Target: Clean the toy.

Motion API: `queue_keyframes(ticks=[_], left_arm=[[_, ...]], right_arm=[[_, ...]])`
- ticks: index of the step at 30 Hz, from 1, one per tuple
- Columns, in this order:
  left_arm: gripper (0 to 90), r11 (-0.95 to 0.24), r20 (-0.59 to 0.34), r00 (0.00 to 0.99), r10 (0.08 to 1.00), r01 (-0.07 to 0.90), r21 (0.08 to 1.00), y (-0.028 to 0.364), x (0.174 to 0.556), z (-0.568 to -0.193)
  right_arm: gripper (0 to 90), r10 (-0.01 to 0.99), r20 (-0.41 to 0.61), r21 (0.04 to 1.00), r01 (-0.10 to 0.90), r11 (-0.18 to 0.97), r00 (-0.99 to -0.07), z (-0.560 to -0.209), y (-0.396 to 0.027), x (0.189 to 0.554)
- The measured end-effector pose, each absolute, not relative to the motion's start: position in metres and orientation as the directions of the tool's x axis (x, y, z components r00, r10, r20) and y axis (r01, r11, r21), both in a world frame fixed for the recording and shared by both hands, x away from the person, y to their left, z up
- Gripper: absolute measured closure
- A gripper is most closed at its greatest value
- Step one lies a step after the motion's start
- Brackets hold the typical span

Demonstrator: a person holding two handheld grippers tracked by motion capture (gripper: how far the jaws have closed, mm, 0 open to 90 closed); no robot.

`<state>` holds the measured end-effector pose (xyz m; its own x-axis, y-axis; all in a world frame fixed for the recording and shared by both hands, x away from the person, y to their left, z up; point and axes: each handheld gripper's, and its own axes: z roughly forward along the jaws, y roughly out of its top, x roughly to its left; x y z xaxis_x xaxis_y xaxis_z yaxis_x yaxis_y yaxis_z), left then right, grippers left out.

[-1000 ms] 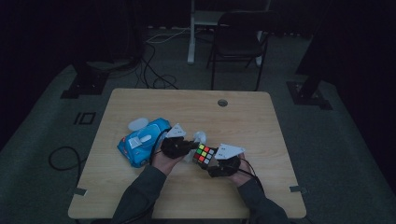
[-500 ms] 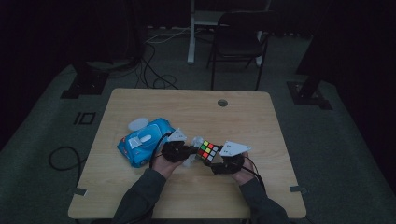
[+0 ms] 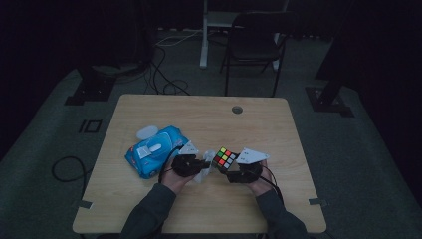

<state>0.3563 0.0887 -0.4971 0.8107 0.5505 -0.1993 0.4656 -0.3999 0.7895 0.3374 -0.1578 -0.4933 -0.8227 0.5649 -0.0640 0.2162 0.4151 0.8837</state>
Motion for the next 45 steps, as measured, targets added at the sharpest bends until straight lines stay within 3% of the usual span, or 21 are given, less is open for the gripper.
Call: queue_keyframes(ticks=[22, 45], left_arm=[[88.6, -0.468, -0.174, 0.848, 0.500, 0.434, 0.770, 0.070, 0.348, -0.501], [88.7, -0.446, -0.110, 0.857, 0.503, 0.366, 0.817, 0.071, 0.340, -0.475]], right_arm=[[34.7, 0.636, -0.070, 0.883, 0.248, 0.398, -0.769, -0.494, -0.160, 0.341], [34.7, 0.621, -0.060, 0.860, 0.275, 0.429, -0.781, -0.500, -0.157, 0.343]])
